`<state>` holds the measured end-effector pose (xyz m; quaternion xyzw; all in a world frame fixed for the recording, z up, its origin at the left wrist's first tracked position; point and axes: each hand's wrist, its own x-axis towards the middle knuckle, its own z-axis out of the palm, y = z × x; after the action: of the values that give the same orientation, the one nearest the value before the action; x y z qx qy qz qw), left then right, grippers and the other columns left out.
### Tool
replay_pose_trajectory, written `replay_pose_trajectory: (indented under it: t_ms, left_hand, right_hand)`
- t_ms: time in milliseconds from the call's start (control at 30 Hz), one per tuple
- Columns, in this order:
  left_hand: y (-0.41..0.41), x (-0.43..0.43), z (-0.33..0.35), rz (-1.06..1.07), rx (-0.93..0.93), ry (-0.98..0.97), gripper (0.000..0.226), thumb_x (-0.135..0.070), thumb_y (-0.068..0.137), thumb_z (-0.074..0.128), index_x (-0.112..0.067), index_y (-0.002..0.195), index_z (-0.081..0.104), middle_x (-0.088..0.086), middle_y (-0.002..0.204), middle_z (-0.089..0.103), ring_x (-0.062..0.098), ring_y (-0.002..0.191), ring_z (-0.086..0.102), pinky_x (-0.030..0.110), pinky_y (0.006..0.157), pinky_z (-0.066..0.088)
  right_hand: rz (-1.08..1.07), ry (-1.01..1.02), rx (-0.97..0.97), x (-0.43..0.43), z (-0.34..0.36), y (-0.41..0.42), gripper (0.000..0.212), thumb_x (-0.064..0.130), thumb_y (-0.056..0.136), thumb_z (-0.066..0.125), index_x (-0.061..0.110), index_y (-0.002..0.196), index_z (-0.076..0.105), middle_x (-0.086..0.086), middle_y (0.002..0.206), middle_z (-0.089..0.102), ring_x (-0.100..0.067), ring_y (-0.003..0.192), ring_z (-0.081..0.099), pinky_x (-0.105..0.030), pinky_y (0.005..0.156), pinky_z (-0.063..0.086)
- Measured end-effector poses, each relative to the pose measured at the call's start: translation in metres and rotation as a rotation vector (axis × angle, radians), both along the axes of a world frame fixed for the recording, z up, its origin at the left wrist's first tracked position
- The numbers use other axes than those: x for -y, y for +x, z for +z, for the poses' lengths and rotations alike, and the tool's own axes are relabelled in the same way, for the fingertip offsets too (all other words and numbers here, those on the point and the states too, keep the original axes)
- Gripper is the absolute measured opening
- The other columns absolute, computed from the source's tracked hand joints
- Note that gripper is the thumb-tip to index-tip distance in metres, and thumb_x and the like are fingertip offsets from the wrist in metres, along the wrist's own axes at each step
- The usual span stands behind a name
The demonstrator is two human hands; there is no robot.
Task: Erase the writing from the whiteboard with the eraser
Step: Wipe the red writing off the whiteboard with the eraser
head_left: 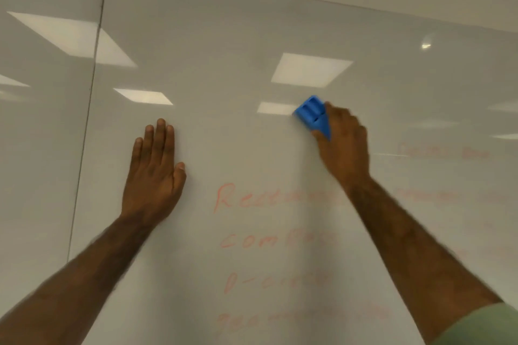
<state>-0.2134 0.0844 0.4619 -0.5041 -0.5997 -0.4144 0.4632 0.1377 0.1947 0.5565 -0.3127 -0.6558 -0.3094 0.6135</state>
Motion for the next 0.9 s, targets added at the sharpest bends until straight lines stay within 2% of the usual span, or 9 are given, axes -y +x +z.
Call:
replay_pose_trajectory:
  t_ms: [67, 133, 267, 333, 467, 533, 700, 800, 900]
  left_hand:
    - [0.001, -0.002, -0.001, -0.002, -0.002, 0.012, 0.075, -0.034, 0.101, 0.026, -0.011, 0.167, -0.004, 0.006, 0.176, -0.009, 0.024, 0.164, -0.007, 0.048, 0.134, 0.003]
    - [0.002, -0.003, -0.001, 0.002, -0.006, 0.017, 0.075, -0.034, 0.102, 0.026, -0.011, 0.167, -0.004, 0.006, 0.176, -0.009, 0.024, 0.164, -0.007, 0.048, 0.134, 0.003]
    - [0.004, -0.002, 0.0, 0.003, -0.006, 0.015, 0.075, -0.034, 0.102, 0.026, -0.01, 0.167, -0.004, 0.006, 0.176, -0.009, 0.024, 0.164, -0.008, 0.048, 0.134, 0.003]
    - [0.005, -0.001, 0.0, 0.015, 0.002, 0.01, 0.075, -0.034, 0.102, 0.026, -0.009, 0.167, -0.002, 0.008, 0.176, -0.007, 0.025, 0.164, -0.006, 0.048, 0.134, 0.003]
    - [0.011, -0.001, -0.003, 0.02, 0.01, 0.029, 0.074, -0.03, 0.102, 0.03, -0.007, 0.167, 0.004, 0.012, 0.176, 0.0, 0.028, 0.164, -0.001, 0.047, 0.134, 0.003]
    - [0.012, 0.001, -0.016, 0.015, 0.013, 0.018, 0.073, -0.029, 0.103, 0.032, -0.006, 0.167, 0.006, 0.014, 0.176, 0.002, 0.03, 0.164, 0.001, 0.046, 0.134, 0.002]
    - [0.022, -0.002, -0.072, 0.022, -0.031, -0.014, 0.073, -0.026, 0.102, 0.038, -0.005, 0.166, 0.01, 0.014, 0.176, 0.006, 0.03, 0.164, 0.003, 0.047, 0.134, 0.005]
    - [0.029, -0.005, -0.085, 0.0, -0.041, -0.011, 0.073, -0.024, 0.102, 0.038, -0.005, 0.167, 0.01, 0.013, 0.176, 0.006, 0.029, 0.164, 0.003, 0.045, 0.134, 0.004]
    - [0.028, -0.003, -0.094, 0.017, -0.045, -0.024, 0.072, -0.024, 0.103, 0.037, -0.007, 0.167, 0.008, 0.012, 0.176, 0.004, 0.027, 0.164, 0.0, 0.044, 0.134, 0.004]
  right_hand:
    - [0.008, -0.09, -0.121, -0.006, 0.017, 0.018, 0.059, 0.026, 0.094, 0.066, 0.006, 0.145, 0.044, -0.018, 0.129, 0.055, -0.038, 0.113, 0.054, -0.049, 0.094, 0.042]
    - [0.006, -0.081, -0.136, 0.0, 0.005, 0.01, 0.059, 0.024, 0.092, 0.068, 0.005, 0.144, 0.046, -0.019, 0.126, 0.056, -0.041, 0.11, 0.054, -0.049, 0.091, 0.043]
    - [0.041, 0.074, 0.16, 0.018, -0.057, -0.034, 0.062, 0.023, 0.086, 0.074, 0.005, 0.141, 0.05, -0.015, 0.124, 0.059, -0.036, 0.101, 0.055, -0.046, 0.084, 0.045]
    - [0.047, 0.112, 0.267, 0.019, -0.05, -0.037, 0.063, 0.022, 0.085, 0.075, 0.005, 0.141, 0.051, -0.015, 0.126, 0.06, -0.037, 0.103, 0.057, -0.046, 0.084, 0.044]
    - [0.026, 0.057, 0.209, 0.02, 0.0, -0.038, 0.062, 0.024, 0.089, 0.069, 0.007, 0.144, 0.047, -0.019, 0.129, 0.056, -0.041, 0.109, 0.054, -0.048, 0.089, 0.04]
    - [0.034, 0.059, 0.222, 0.022, -0.001, -0.05, 0.062, 0.026, 0.09, 0.069, 0.009, 0.145, 0.045, -0.016, 0.128, 0.055, -0.039, 0.109, 0.053, -0.049, 0.09, 0.04]
    - [0.087, 0.127, 0.446, 0.038, -0.093, -0.082, 0.066, 0.02, 0.082, 0.073, 0.006, 0.142, 0.048, -0.016, 0.125, 0.058, -0.038, 0.099, 0.054, -0.046, 0.083, 0.041]
    - [0.146, 0.201, 0.607, 0.042, -0.154, -0.088, 0.064, 0.013, 0.083, 0.07, 0.003, 0.142, 0.048, -0.015, 0.13, 0.058, -0.039, 0.102, 0.057, -0.046, 0.085, 0.043]
    - [0.143, 0.24, 0.715, 0.043, -0.147, -0.089, 0.062, 0.015, 0.085, 0.069, 0.004, 0.143, 0.048, -0.014, 0.129, 0.058, -0.038, 0.102, 0.057, -0.046, 0.084, 0.043]
